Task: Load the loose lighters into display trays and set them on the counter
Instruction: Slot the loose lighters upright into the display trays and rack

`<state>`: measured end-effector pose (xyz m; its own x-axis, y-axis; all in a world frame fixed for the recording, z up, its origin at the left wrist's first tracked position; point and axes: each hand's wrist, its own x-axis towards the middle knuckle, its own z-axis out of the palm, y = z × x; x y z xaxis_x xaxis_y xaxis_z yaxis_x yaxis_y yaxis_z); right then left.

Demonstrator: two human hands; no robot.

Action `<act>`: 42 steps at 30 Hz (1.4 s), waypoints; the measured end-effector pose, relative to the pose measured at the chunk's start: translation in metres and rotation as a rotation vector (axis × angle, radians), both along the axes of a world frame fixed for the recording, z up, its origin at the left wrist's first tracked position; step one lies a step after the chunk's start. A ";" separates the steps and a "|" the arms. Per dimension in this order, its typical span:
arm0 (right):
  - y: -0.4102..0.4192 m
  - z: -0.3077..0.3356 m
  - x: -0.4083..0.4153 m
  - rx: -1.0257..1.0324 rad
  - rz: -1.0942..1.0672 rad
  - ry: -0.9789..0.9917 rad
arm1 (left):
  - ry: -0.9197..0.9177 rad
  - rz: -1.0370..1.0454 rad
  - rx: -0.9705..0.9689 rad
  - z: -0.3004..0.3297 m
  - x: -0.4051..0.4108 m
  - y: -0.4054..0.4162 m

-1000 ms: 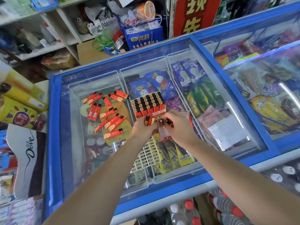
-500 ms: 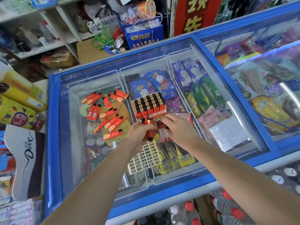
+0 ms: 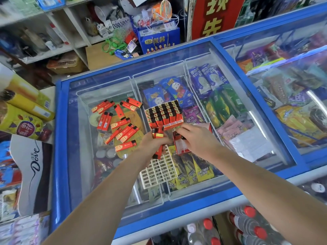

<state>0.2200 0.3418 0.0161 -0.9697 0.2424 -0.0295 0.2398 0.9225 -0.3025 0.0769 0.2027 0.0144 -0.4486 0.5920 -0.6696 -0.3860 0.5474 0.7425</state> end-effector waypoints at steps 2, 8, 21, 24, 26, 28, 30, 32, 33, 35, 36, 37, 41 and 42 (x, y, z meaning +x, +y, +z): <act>0.000 0.002 -0.001 -0.003 -0.011 -0.013 | 0.209 -0.020 -0.122 -0.003 -0.004 -0.002; -0.002 0.002 -0.001 0.029 -0.044 -0.042 | 0.609 -0.147 -0.306 -0.005 -0.032 -0.019; -0.001 0.005 0.001 -0.032 -0.136 -0.008 | 0.963 -0.291 -0.521 -0.003 -0.049 -0.029; -0.002 0.004 0.004 -0.033 -0.143 -0.024 | 0.923 -0.284 -0.536 -0.003 -0.049 -0.025; -0.002 0.003 0.005 -0.046 -0.131 -0.034 | 0.900 -0.278 -0.541 -0.002 -0.047 -0.023; -0.002 0.002 0.005 -0.044 -0.126 -0.033 | 0.909 -0.275 -0.524 0.000 -0.044 -0.020; -0.002 0.003 0.003 -0.021 -0.130 -0.040 | 0.954 -0.279 -0.482 0.001 -0.037 -0.015; -0.004 0.003 0.000 0.014 -0.141 -0.047 | 0.992 -0.280 -0.382 0.002 -0.029 -0.009; -0.006 0.002 -0.002 0.023 -0.149 -0.039 | 0.988 -0.288 -0.314 0.003 -0.023 -0.004; -0.009 0.000 -0.002 0.018 -0.166 -0.006 | 0.891 -0.303 -0.175 0.005 -0.010 0.006; -0.011 -0.001 -0.002 0.016 -0.163 0.003 | 0.814 -0.295 -0.110 0.005 -0.004 0.011; -0.012 -0.003 -0.002 0.021 -0.155 0.007 | 0.751 -0.280 -0.059 0.006 0.001 0.015; -0.011 -0.007 -0.002 -0.036 -0.190 0.092 | 0.717 -0.276 -0.009 0.009 0.013 0.028; -0.010 -0.006 -0.002 -0.083 -0.216 0.131 | 0.727 -0.286 -0.008 0.009 0.013 0.029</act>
